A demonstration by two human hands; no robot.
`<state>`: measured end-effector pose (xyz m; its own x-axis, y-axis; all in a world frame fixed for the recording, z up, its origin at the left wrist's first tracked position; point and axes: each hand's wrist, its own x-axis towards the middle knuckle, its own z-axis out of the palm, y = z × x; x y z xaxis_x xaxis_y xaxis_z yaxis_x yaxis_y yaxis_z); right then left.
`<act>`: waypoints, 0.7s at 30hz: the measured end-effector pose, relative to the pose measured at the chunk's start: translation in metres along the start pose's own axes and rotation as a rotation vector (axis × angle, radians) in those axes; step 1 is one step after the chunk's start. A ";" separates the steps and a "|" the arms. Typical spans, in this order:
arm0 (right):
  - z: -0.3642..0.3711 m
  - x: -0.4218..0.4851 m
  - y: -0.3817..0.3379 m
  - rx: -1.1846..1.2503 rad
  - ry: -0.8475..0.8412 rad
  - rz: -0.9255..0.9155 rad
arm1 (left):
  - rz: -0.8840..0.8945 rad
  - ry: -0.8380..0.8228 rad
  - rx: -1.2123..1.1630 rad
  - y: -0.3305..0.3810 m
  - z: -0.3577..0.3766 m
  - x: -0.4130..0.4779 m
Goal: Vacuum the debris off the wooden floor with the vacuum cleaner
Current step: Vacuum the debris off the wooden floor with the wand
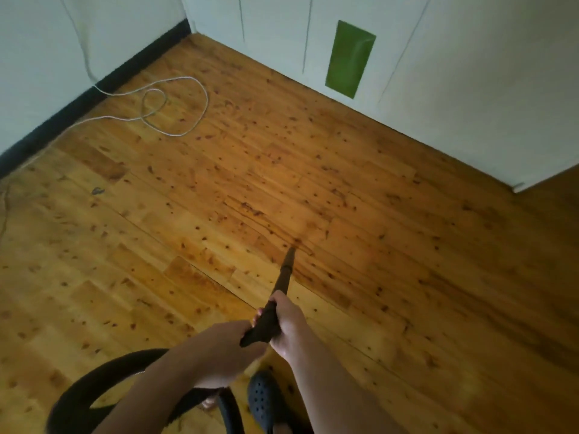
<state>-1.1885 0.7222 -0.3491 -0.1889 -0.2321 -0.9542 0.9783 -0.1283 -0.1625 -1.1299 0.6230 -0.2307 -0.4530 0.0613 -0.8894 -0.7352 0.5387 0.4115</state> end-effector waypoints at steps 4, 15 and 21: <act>-0.056 -0.013 0.003 0.206 -0.024 -0.012 | -0.016 -0.093 0.101 0.028 0.026 0.001; -0.205 -0.038 0.014 0.489 0.061 -0.042 | -0.056 -0.238 0.463 0.128 0.136 0.004; -0.270 -0.052 0.021 0.586 0.152 -0.045 | -0.023 -0.302 0.641 0.159 0.193 0.012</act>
<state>-1.1352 0.9915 -0.3704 -0.1724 -0.0799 -0.9818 0.7521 -0.6543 -0.0788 -1.1549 0.8710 -0.2142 -0.2132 0.2248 -0.9508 -0.2592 0.9253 0.2768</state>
